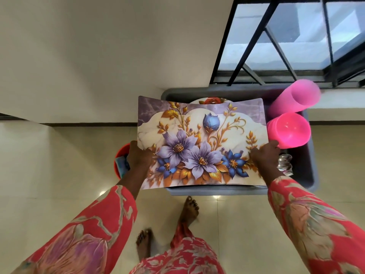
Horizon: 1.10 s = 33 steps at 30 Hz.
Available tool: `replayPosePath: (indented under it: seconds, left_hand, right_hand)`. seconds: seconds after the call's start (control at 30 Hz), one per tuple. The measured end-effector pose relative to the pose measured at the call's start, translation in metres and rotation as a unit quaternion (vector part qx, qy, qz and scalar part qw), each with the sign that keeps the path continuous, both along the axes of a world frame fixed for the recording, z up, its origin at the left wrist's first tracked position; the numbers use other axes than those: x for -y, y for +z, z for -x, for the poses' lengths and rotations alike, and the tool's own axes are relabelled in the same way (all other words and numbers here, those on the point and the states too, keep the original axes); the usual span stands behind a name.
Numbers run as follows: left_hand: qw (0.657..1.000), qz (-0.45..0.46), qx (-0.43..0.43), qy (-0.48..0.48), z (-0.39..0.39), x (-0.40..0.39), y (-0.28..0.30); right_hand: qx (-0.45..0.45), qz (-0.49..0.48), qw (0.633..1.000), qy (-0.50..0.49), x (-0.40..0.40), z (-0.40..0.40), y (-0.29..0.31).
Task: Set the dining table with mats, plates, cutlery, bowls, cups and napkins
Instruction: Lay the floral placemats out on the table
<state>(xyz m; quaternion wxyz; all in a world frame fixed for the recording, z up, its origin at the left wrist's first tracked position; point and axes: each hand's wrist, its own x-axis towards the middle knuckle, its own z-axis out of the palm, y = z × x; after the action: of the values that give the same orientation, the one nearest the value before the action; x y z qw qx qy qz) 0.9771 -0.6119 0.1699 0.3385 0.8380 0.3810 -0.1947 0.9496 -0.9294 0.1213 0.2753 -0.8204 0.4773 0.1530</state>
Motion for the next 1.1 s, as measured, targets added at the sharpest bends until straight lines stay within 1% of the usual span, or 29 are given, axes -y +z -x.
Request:
replayPosePath:
  seconds: [0.17, 0.27, 0.37, 0.53, 0.63, 0.7, 0.8, 0.87, 0.9, 0.97, 1.1]
  left_hand:
    - [0.999, 0.002, 0.012, -0.046, 0.004, -0.001, 0.018]
    - [0.997, 0.056, 0.031, -0.043, 0.005, -0.014, 0.031]
    - [0.989, 0.120, 0.078, -0.032, 0.008, -0.029, 0.048]
    - [0.983, 0.148, 0.082, -0.071, 0.013, -0.054, 0.061]
    - [0.970, 0.198, 0.098, -0.104, 0.022, -0.064, 0.077]
    - [0.954, 0.247, 0.105, -0.133, 0.035, -0.071, 0.093]
    - [0.918, 0.340, 0.096, -0.181, 0.060, -0.081, 0.116]
    - [0.895, 0.378, 0.080, -0.224, 0.076, -0.090, 0.121]
    - [0.886, 0.390, 0.071, -0.242, 0.083, -0.093, 0.119]
    - [0.879, 0.402, 0.051, -0.250, 0.099, -0.096, 0.120]
    - [0.870, 0.396, 0.012, -0.294, 0.141, -0.093, 0.122]
  right_hand:
    - [0.043, 0.010, 0.999, 0.016, -0.013, 0.005, 0.024]
    - [0.062, 0.009, 0.998, 0.011, -0.018, 0.011, 0.046]
    - [0.076, 0.013, 0.997, -0.007, -0.022, 0.022, 0.074]
    - [0.110, 0.015, 0.993, -0.047, -0.043, 0.063, 0.116]
    - [0.126, 0.028, 0.987, -0.090, -0.061, 0.100, 0.144]
    - [0.127, 0.047, 0.984, -0.117, -0.076, 0.131, 0.163]
    - [0.141, 0.073, 0.975, -0.153, -0.096, 0.186, 0.186]
    - [0.147, 0.084, 0.969, -0.180, -0.109, 0.227, 0.198]
    - [0.154, 0.089, 0.965, -0.192, -0.116, 0.248, 0.204]
    - [0.166, 0.097, 0.956, -0.220, -0.128, 0.288, 0.215]
    - [0.156, 0.121, 0.937, -0.289, -0.154, 0.366, 0.238]
